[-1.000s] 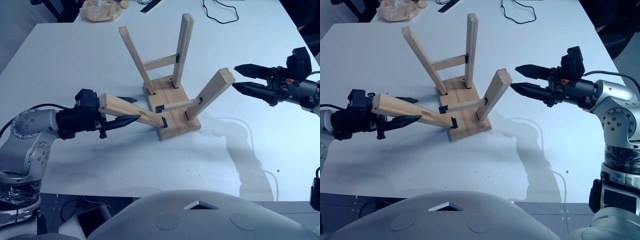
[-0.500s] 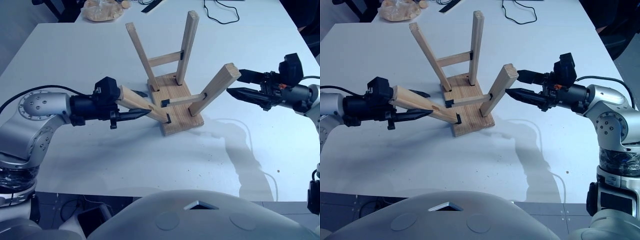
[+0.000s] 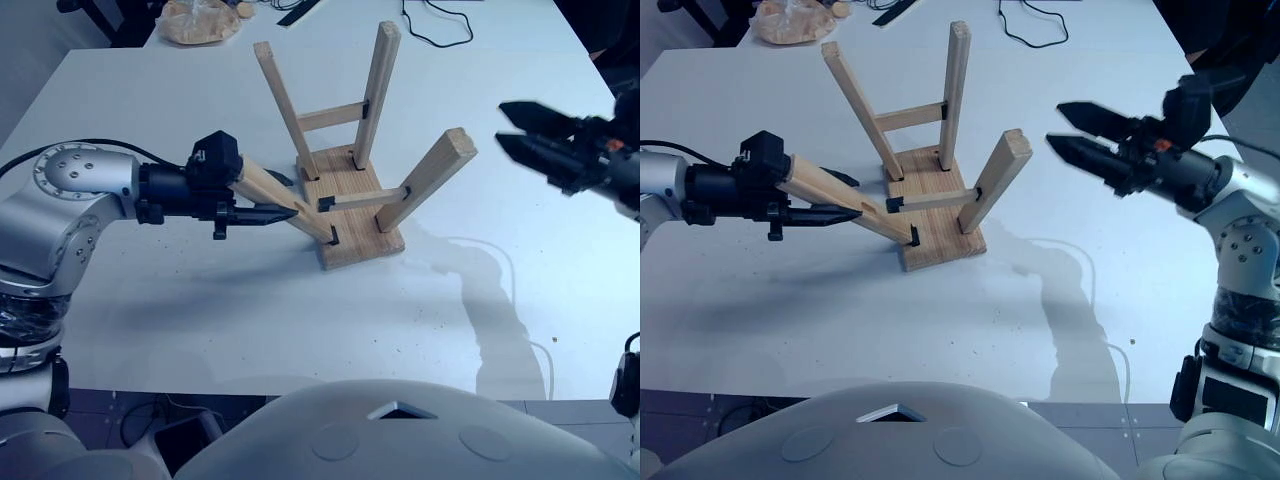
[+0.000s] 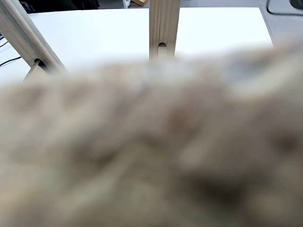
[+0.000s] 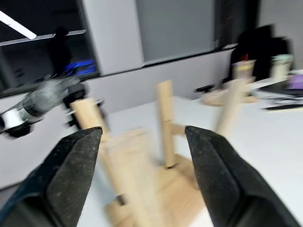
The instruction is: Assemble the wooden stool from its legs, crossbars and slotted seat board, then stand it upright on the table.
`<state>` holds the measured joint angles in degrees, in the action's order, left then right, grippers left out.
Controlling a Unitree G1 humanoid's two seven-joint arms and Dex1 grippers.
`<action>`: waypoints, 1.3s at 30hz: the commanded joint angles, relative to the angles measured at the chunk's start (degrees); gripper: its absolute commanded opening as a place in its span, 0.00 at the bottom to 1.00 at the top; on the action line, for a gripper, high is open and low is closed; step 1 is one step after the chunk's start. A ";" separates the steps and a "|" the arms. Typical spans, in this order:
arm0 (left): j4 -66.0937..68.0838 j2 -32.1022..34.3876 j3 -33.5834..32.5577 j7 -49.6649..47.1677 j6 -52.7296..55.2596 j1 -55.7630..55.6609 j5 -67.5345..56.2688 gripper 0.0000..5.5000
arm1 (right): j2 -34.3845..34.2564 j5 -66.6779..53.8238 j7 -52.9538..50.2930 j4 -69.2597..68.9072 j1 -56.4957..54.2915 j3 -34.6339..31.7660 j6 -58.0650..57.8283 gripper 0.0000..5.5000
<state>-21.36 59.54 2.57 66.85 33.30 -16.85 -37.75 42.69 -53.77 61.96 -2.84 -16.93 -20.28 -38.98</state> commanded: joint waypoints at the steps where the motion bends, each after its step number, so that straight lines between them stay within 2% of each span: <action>1: 0.14 3.09 3.13 3.62 0.99 2.66 3.65 0.37 | -3.51 5.21 -3.61 1.90 -2.40 4.10 2.93 0.58; 5: -0.64 2.68 3.21 3.84 1.18 1.80 3.14 0.37 | -8.14 14.22 -5.70 1.04 -1.79 14.31 7.26 0.58; 10: -0.88 0.88 5.72 2.81 1.11 0.04 4.37 0.37 | -10.45 21.10 -3.32 -1.85 1.96 24.07 11.08 0.58; 21: -1.48 -3.04 10.63 1.58 -0.22 -1.21 8.46 0.37 | -15.14 32.53 -1.79 7.40 1.83 34.28 19.53 0.58; 32: -1.32 -5.72 14.24 0.79 0.29 -3.22 11.01 0.37 | -16.93 39.07 -3.77 14.33 0.92 35.16 25.75 0.58; 35: -1.54 -6.96 14.44 -0.63 1.94 -3.48 10.61 0.37 | -17.57 36.65 -7.24 13.29 0.28 29.46 25.84 0.58; 39: -1.94 -10.40 11.42 -6.62 7.49 -4.13 7.28 0.37 | -17.70 31.83 -15.92 10.16 -3.18 17.37 25.09 0.58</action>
<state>-24.86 50.94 12.44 64.18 34.35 -23.92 -31.06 24.68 -19.09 50.92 9.44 -16.86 4.13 -13.54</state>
